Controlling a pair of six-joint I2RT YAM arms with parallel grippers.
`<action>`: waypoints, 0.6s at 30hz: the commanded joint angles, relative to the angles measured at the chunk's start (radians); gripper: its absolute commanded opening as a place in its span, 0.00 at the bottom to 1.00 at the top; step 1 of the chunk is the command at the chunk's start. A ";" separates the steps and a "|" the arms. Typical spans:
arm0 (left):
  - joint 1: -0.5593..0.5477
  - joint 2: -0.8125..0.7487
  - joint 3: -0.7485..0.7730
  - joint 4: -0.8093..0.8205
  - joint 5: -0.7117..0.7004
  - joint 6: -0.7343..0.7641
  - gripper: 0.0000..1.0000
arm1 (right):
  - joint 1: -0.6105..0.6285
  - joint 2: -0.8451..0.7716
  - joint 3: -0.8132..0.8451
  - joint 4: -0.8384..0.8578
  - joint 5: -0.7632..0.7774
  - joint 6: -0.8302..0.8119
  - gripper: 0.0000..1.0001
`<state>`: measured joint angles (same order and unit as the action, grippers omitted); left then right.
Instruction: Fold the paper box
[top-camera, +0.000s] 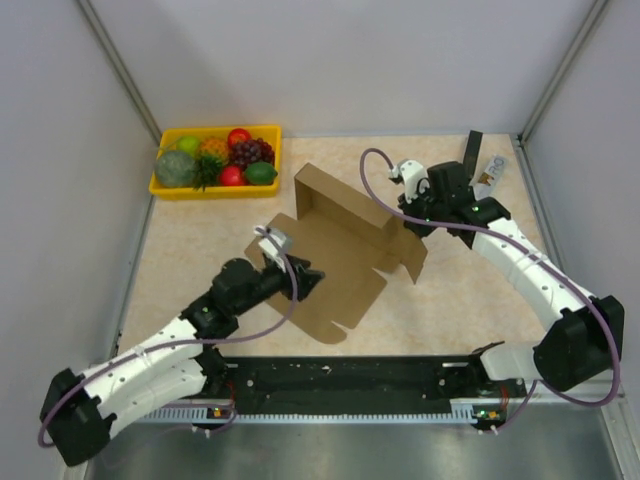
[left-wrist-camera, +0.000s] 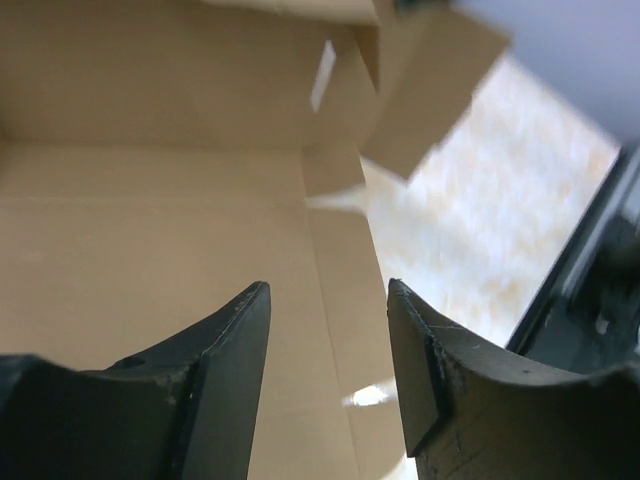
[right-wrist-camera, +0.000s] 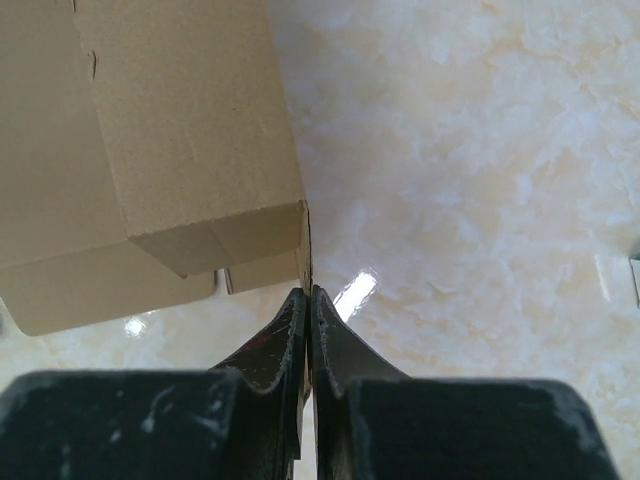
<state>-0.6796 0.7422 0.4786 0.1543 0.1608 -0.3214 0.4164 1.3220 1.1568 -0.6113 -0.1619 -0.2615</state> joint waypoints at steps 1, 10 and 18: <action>-0.217 0.075 -0.095 0.261 -0.153 0.195 0.57 | 0.010 -0.021 0.004 0.038 -0.010 0.030 0.00; -0.443 0.579 -0.058 0.773 -0.331 0.427 0.64 | 0.010 -0.018 0.012 0.031 -0.047 0.085 0.00; -0.503 0.974 0.113 1.004 -0.383 0.536 0.57 | 0.013 -0.029 0.026 0.024 -0.079 0.143 0.00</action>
<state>-1.1694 1.6207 0.5251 0.9230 -0.1719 0.1398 0.4194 1.3220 1.1568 -0.6125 -0.2070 -0.1596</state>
